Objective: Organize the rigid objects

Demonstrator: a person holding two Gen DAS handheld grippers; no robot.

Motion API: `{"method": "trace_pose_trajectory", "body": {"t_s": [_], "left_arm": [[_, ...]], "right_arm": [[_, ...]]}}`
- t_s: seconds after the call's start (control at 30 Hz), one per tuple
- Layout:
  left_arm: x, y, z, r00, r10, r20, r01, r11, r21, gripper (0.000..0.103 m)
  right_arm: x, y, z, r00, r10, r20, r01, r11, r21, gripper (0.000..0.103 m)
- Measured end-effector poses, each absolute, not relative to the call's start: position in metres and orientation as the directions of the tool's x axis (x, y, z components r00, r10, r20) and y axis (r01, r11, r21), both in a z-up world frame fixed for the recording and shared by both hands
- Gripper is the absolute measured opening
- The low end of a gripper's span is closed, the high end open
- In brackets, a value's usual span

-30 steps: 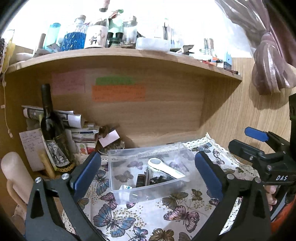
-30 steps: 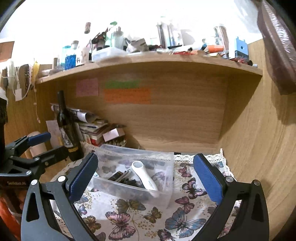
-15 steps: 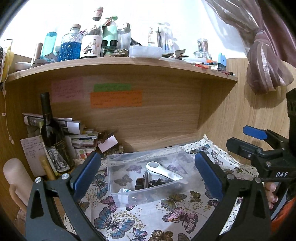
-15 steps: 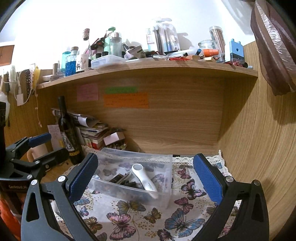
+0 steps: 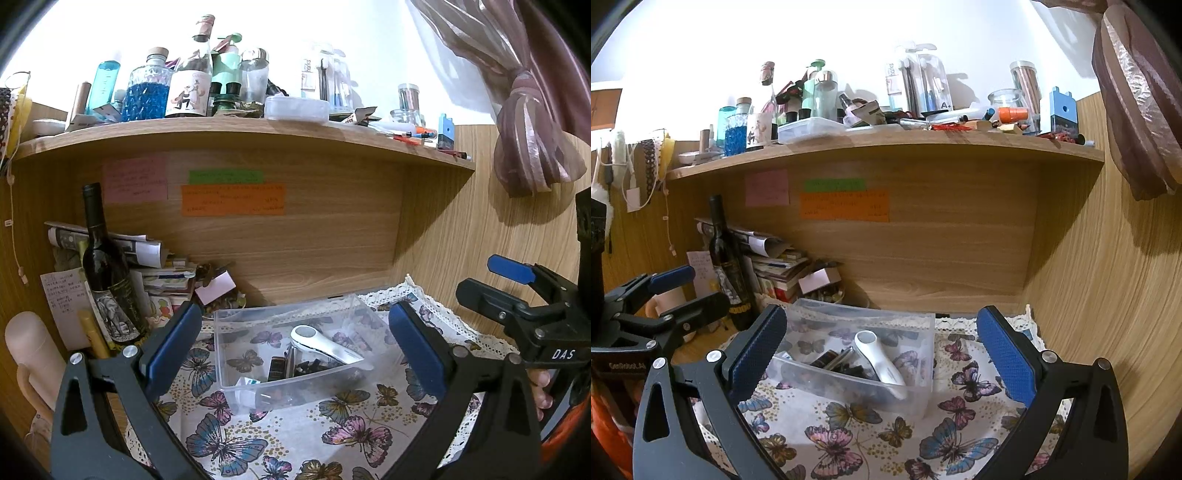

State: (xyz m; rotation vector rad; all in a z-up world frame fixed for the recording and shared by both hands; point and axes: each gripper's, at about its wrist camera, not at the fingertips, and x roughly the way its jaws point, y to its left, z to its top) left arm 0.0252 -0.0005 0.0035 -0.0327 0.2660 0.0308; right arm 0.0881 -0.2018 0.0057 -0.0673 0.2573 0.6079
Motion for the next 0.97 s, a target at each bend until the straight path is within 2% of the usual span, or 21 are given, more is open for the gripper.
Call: {"method": "trace_pose_trajectory", "body": {"t_s": [0.97], "left_arm": [[0.0267, 0.0028, 0.0044, 0.964, 0.017, -0.265, -0.037, 0.997, -0.072, 0.103]], "right_arm": [[0.0915, -0.2005, 0.0049, 0.79, 0.554, -0.265, -0.57, 0.821, 0.018, 0.103]]}}
